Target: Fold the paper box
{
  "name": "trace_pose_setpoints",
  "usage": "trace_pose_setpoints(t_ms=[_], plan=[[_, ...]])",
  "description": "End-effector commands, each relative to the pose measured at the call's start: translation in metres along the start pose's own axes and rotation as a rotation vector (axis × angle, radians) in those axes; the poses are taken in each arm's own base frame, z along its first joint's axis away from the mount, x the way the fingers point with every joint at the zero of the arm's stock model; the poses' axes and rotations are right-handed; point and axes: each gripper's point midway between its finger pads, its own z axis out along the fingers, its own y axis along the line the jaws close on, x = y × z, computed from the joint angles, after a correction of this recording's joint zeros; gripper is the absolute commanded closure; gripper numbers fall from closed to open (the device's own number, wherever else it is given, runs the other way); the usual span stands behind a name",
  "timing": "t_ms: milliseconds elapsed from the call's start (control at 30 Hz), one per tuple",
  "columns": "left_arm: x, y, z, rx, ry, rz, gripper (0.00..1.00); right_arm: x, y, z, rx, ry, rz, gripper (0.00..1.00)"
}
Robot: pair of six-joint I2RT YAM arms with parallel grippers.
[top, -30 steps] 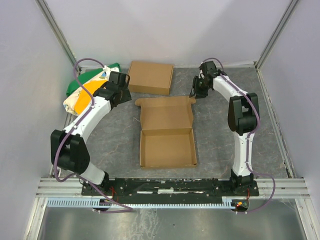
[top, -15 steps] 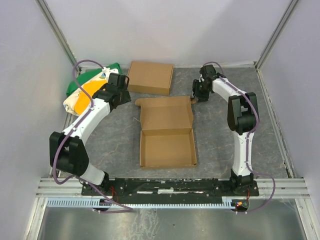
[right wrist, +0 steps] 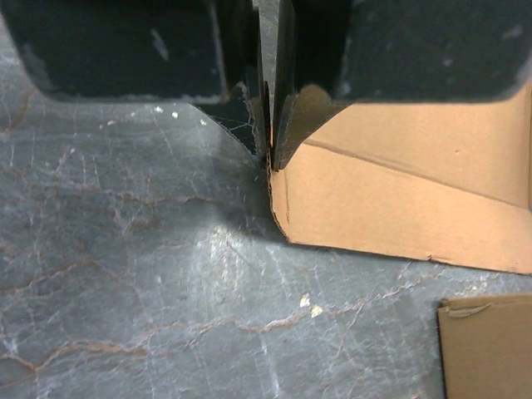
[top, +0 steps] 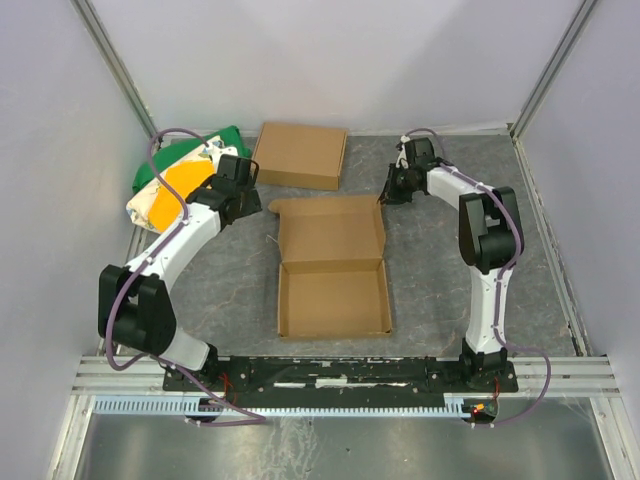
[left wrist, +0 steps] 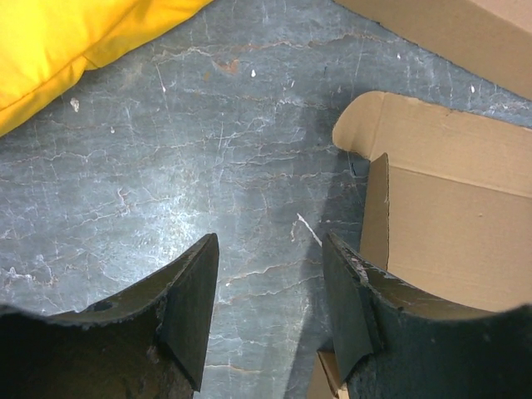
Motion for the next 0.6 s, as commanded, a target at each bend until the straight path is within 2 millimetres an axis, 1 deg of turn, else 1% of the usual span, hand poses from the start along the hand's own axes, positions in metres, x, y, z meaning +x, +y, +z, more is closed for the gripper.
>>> trace_pose_setpoints(t_ms=[0, 167, 333, 400, 567], plan=[[-0.017, -0.007, -0.013, 0.057, -0.073, -0.052, 0.41, -0.033, 0.032, -0.038, -0.091, -0.153, -0.052, 0.87], [-0.011, -0.01, -0.019, 0.101, -0.083, -0.069, 0.42, -0.034, 0.039, -0.058, -0.116, -0.215, -0.068, 0.88], [-0.01, -0.01, -0.031, 0.144, -0.108, -0.083, 0.43, -0.037, 0.05, -0.083, -0.151, -0.286, -0.088, 0.89], [-0.009, -0.009, -0.036, 0.153, -0.115, -0.086, 0.43, -0.038, 0.057, -0.1, -0.168, -0.319, -0.097, 0.89], [-0.005, -0.007, -0.048, 0.189, -0.139, -0.112, 0.44, -0.031, 0.067, -0.136, -0.2, -0.393, -0.124, 0.9]])
